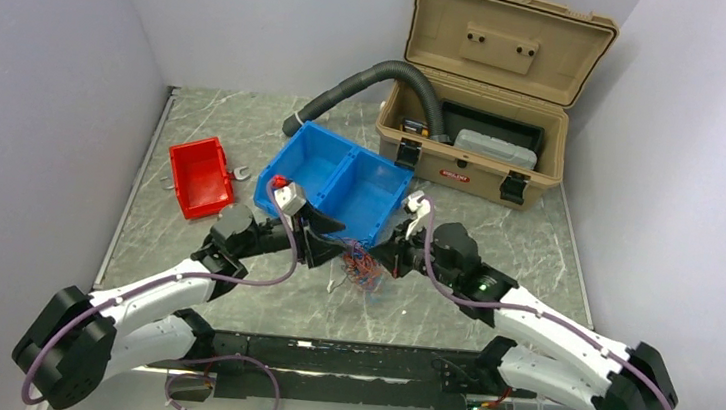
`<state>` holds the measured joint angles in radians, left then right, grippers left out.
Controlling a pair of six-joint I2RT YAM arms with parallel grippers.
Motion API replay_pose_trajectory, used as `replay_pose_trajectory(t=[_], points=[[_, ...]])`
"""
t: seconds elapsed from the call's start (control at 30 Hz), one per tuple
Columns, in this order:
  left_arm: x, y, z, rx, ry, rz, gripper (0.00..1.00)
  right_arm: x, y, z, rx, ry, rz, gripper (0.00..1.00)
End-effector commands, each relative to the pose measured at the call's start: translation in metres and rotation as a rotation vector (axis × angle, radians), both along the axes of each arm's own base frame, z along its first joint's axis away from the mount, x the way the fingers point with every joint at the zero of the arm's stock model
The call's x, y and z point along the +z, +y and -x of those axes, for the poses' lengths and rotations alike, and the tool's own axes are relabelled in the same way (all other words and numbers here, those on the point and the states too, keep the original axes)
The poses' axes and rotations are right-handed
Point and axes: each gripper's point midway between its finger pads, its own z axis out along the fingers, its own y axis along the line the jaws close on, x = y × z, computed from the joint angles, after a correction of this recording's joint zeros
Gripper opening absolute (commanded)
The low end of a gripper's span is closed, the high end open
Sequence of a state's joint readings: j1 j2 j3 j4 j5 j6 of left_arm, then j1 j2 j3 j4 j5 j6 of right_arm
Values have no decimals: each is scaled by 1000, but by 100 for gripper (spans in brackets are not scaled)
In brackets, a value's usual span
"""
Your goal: Untangle the cables
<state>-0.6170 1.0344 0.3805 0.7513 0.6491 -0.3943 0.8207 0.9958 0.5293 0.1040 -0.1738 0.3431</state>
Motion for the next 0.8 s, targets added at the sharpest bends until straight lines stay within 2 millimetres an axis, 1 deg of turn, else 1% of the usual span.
replay_pose_trajectory(t=[0.0, 0.07, 0.13, 0.2, 0.33, 0.47, 0.6, 0.7, 0.77], points=[[14, 4, -5, 48, -47, 24, 75, 63, -8, -9, -84, -94, -113, 0], [13, 4, -5, 49, -43, 22, 99, 72, -9, -9, -94, -89, -121, 0], [13, 3, -5, 40, -37, 21, 99, 81, -8, -11, -109, -76, -132, 0], [11, 1, -5, 30, -26, 16, 99, 81, -10, -14, -140, -39, -118, 0], [8, -1, -9, 38, -9, 15, 99, 95, -13, -20, -204, -18, -153, 0], [3, 4, -17, 98, 19, 4, 99, 108, -28, -31, -328, -32, -201, 0], [-3, 9, -28, 174, 52, -18, 100, 122, -46, -36, -420, -69, -254, 0], [-5, 11, -32, 195, 69, -20, 99, 134, -56, -37, -459, -99, -281, 0], [-4, 7, -29, 168, 72, -15, 99, 145, -56, -35, -441, -128, -298, 0]])
